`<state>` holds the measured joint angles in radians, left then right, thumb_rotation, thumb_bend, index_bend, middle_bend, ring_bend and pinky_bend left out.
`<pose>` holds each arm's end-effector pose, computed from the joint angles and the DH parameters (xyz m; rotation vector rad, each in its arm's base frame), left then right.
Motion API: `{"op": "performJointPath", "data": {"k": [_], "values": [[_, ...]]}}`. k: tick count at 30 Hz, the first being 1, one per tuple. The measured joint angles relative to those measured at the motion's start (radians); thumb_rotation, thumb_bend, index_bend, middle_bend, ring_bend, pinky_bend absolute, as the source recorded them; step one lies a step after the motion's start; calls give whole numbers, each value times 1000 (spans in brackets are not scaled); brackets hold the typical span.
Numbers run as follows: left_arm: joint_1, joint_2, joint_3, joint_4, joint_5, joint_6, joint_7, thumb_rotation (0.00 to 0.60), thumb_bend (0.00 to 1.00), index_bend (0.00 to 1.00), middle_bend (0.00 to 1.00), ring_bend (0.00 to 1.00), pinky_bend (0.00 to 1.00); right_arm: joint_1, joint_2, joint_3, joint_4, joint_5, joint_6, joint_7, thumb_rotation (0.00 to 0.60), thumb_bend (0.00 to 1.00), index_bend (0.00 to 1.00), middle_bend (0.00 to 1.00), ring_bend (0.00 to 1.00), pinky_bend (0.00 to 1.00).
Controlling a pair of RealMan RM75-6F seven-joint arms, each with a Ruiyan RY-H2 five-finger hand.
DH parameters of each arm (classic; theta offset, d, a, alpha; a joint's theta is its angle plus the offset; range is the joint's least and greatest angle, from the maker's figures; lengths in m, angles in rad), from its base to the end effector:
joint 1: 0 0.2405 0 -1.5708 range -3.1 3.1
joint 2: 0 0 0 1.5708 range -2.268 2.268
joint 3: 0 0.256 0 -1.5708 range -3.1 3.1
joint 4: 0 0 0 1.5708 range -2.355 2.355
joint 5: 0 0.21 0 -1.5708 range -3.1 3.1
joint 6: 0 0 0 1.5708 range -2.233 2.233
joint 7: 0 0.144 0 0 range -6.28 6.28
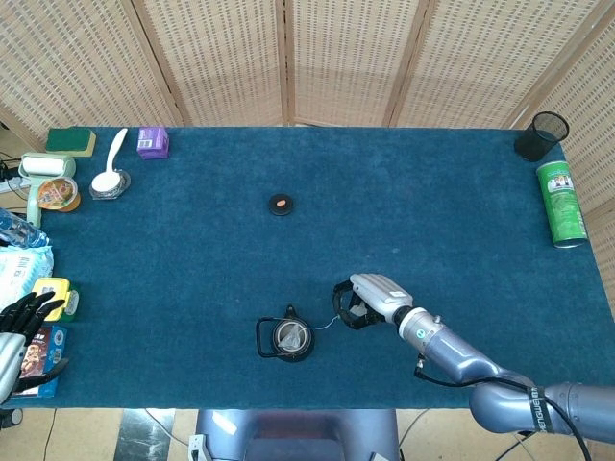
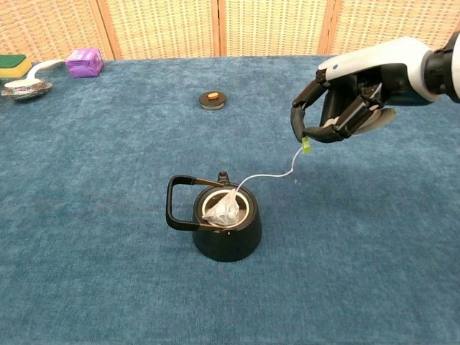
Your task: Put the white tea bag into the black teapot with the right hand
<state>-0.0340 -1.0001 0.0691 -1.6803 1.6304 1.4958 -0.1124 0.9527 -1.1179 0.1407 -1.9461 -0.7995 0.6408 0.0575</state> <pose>-0.3066 0.1384 0.1694 -1.4923 -1.0255 -0.9017 -0.0927 -0.3145 0.0434 1.9558 -1.6480 0.8780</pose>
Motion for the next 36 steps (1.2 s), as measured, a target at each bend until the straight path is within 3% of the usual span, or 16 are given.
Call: {"op": "performJointPath", "data": {"k": [10, 20, 24, 36], "values": [[-6, 4, -5, -19, -11, -11, 25, 600, 261, 144, 104, 0, 85, 7, 9, -10, 53, -10, -21, -13, 600, 552, 280, 1000, 1000, 1000], [-8, 12, -11, -40, -22, -12, 44, 600, 262, 144, 104, 0, 85, -8, 77, 26, 36, -77, -91, 54, 600, 612, 224, 1000, 1000, 1000], [-6, 17, -12, -46, -27, -11, 49, 600, 261, 145, 104, 0, 85, -1, 112, 40, 26, -109, -172, 82, 600, 639, 164, 1000, 1000, 1000], [-7, 22, -17, -51, -41, -15, 56, 600, 261, 144, 104, 0, 85, 25, 143, 83, 0, -229, -383, 169, 600, 730, 161, 1000, 1000, 1000]]}}
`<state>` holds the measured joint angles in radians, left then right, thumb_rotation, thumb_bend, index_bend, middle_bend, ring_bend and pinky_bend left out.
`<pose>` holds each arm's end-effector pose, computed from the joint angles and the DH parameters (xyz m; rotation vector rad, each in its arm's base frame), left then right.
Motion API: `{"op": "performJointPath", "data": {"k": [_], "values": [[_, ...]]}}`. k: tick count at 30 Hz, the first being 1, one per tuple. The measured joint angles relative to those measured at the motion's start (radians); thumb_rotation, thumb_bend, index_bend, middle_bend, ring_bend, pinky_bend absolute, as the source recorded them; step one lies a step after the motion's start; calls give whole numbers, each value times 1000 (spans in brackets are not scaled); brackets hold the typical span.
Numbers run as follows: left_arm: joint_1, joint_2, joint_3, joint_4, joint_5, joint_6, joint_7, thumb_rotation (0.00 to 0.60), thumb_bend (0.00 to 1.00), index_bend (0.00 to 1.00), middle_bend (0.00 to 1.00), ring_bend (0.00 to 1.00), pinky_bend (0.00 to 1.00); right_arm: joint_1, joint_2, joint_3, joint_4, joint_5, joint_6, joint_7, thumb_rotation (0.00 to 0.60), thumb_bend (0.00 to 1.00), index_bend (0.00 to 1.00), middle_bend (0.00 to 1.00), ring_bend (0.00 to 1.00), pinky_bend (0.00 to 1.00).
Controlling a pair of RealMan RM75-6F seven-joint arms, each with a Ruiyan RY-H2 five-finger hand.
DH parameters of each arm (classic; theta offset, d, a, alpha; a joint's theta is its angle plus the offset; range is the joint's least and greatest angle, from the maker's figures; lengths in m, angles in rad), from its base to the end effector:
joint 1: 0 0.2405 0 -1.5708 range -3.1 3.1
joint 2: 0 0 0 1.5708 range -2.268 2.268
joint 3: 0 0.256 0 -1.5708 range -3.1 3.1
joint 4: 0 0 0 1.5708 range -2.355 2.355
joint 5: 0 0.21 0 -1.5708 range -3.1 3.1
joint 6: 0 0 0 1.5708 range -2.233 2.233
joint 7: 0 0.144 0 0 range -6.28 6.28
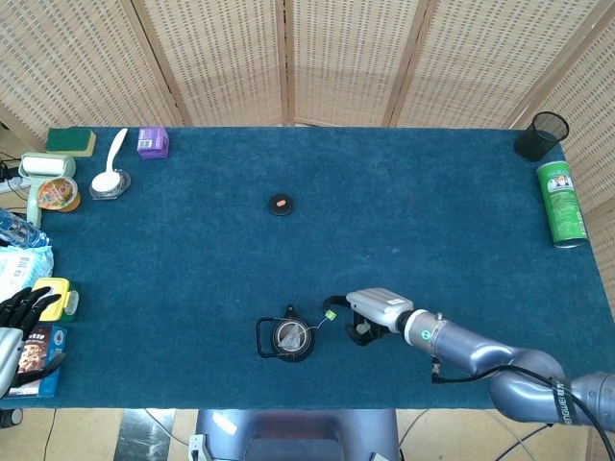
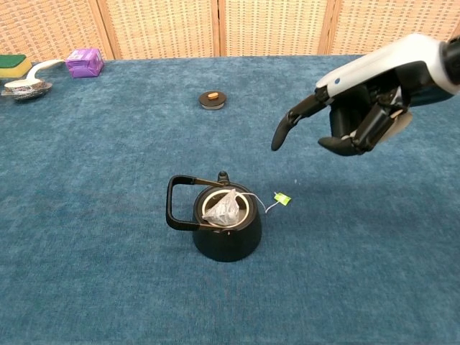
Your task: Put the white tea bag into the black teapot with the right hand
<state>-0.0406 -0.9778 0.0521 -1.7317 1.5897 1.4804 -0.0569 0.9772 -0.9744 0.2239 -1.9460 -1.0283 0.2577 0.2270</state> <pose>-0.3016 0.1441 0.1740 -1.4714 -1.0086 -0.8702 -0.0804 -0.3057 0.0603 2.2492 -1.6127 0.6441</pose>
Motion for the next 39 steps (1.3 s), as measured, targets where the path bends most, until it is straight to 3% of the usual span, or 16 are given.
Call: {"op": "performJointPath", "data": {"k": [8, 16, 39], "values": [[-2, 2, -6, 2, -9, -4, -1, 600, 261, 138, 104, 0, 85, 36, -30, 1, 0, -32, -56, 8, 600, 741, 161, 1000, 1000, 1000], [-3, -3, -5, 9, -13, -9, -6, 600, 261, 133, 103, 0, 85, 111, -94, -37, 32, -23, -84, 3, 600, 741, 167, 1000, 1000, 1000], [1, -8, -3, 42, -19, -12, -33, 600, 262, 130, 104, 0, 85, 257, -215, -173, 101, 104, 25, -40, 600, 740, 170, 1000, 1000, 1000]]}}
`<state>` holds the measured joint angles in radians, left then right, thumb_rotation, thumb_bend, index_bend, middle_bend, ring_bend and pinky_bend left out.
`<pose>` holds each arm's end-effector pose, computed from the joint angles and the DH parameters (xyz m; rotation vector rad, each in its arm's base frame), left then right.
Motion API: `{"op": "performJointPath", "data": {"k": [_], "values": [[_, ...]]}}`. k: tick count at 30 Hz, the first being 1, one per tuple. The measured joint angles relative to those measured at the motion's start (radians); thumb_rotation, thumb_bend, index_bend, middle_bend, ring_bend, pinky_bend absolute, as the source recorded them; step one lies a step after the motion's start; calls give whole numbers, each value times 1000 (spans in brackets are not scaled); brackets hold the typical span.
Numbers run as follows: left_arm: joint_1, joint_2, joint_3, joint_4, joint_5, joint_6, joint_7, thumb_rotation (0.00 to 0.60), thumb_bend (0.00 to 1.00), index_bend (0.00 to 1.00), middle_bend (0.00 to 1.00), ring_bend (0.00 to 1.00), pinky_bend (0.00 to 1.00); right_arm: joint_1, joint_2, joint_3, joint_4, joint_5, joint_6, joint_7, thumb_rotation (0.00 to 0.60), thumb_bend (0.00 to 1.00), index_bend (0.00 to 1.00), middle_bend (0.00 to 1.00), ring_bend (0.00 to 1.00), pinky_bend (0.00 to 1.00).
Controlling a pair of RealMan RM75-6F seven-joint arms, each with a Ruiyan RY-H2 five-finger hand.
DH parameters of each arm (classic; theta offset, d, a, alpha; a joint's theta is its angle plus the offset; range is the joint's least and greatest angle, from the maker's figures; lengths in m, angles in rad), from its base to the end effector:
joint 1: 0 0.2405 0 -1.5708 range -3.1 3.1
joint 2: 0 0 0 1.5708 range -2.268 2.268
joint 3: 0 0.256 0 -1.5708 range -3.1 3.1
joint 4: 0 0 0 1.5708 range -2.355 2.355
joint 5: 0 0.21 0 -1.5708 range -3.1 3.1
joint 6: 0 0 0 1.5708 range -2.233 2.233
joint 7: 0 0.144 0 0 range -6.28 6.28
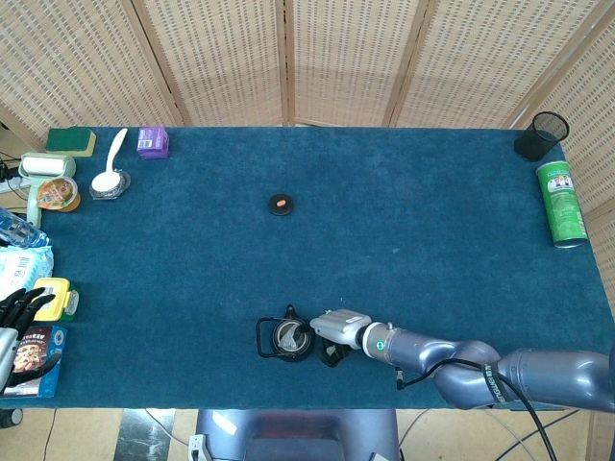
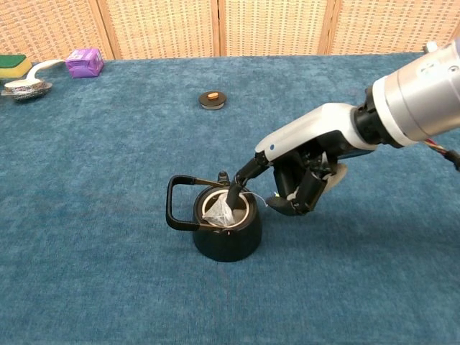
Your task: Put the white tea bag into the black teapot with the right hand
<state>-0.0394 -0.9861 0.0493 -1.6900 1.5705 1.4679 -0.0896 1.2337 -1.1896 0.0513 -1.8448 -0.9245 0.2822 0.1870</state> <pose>-0.3127 0.1445 0.1753 -1.4563 -1.0232 -0.8509 -0.0519 -0.2977 -0.0060 2.4389 -1.5731 0.4916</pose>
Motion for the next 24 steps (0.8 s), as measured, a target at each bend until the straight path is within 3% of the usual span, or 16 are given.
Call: {"op": "performJointPath", "data": {"k": [15, 24], "values": [[-2, -12, 1, 29, 3, -6, -32, 600, 261, 130, 104, 0, 85, 76, -37, -84, 2, 110, 83, -62, 600, 736, 172, 1000, 1000, 1000], [-1, -15, 3, 44, 7, -3, -47, 600, 261, 130, 104, 0, 85, 97, -58, -107, -30, 157, 135, -96, 600, 732, 172, 1000, 1000, 1000]]}}
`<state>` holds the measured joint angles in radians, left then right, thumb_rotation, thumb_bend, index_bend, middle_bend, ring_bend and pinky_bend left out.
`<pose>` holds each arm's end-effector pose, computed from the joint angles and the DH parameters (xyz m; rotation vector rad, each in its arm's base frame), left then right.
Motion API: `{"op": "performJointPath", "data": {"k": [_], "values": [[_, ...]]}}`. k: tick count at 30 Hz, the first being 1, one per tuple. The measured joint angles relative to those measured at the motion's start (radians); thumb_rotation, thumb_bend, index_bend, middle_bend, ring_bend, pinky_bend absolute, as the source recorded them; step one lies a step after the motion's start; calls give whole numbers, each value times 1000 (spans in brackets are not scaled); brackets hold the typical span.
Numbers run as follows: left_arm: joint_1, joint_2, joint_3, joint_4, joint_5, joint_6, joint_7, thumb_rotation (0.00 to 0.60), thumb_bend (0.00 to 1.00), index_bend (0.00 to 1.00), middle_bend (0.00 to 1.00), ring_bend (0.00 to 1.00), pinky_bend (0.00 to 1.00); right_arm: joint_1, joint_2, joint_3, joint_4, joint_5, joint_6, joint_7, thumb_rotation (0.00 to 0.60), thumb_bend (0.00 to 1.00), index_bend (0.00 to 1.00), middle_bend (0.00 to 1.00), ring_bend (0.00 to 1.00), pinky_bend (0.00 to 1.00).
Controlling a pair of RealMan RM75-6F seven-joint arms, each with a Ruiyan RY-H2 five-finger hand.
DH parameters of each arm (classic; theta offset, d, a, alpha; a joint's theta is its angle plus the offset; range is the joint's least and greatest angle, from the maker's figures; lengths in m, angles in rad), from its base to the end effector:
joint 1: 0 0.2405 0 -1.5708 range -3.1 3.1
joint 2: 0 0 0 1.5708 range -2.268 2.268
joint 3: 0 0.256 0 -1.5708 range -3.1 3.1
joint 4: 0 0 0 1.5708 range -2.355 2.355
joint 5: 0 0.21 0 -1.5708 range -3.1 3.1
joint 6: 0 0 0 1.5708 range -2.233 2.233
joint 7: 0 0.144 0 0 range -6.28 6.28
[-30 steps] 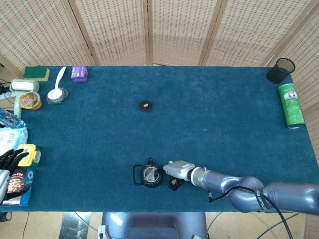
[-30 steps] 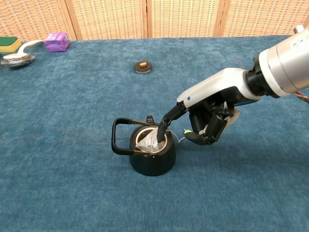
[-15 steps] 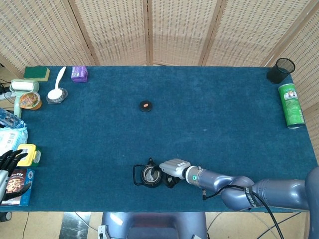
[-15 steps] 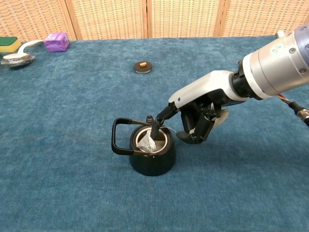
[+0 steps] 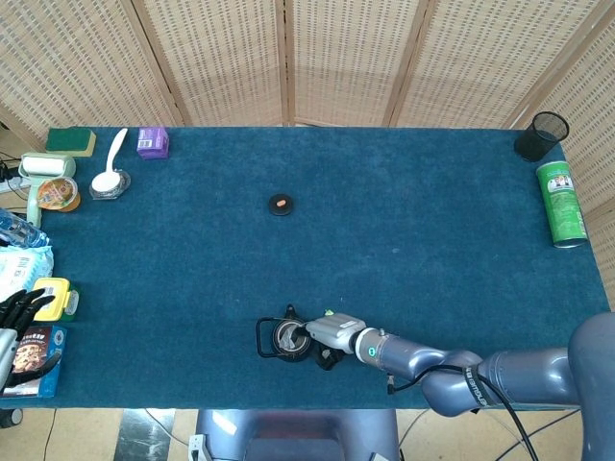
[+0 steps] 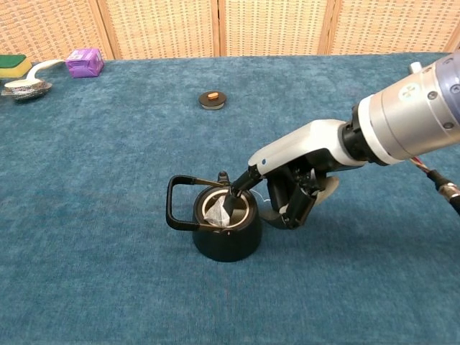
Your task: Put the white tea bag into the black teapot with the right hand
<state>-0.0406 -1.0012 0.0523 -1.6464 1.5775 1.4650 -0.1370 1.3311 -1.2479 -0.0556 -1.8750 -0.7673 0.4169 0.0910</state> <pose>-0.3198 0.1444 0.1738 -1.4565 -1.0410 -0.8629 -0.0483 -0.2885 -0.0207 2.4206 -1.5524 0.4737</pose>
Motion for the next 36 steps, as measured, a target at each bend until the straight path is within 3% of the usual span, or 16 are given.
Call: {"op": "performJointPath", "data": {"k": [21, 28, 36], "values": [[0, -5, 1, 14, 8, 4, -13, 600, 261, 130, 104, 0, 86, 34, 3, -31, -4, 99, 50, -51, 600, 731, 181, 1000, 1000, 1000], [-1, -5, 2, 9, 15, 9, -12, 600, 261, 130, 104, 0, 85, 31, 46, -18, -63, 96, 76, -62, 600, 731, 182, 1000, 1000, 1000], [6, 0, 6, 7, 17, 18, -12, 600, 261, 130, 103, 0, 85, 30, 26, -13, -70, 104, 87, -76, 600, 731, 183, 1000, 1000, 1000]]}}
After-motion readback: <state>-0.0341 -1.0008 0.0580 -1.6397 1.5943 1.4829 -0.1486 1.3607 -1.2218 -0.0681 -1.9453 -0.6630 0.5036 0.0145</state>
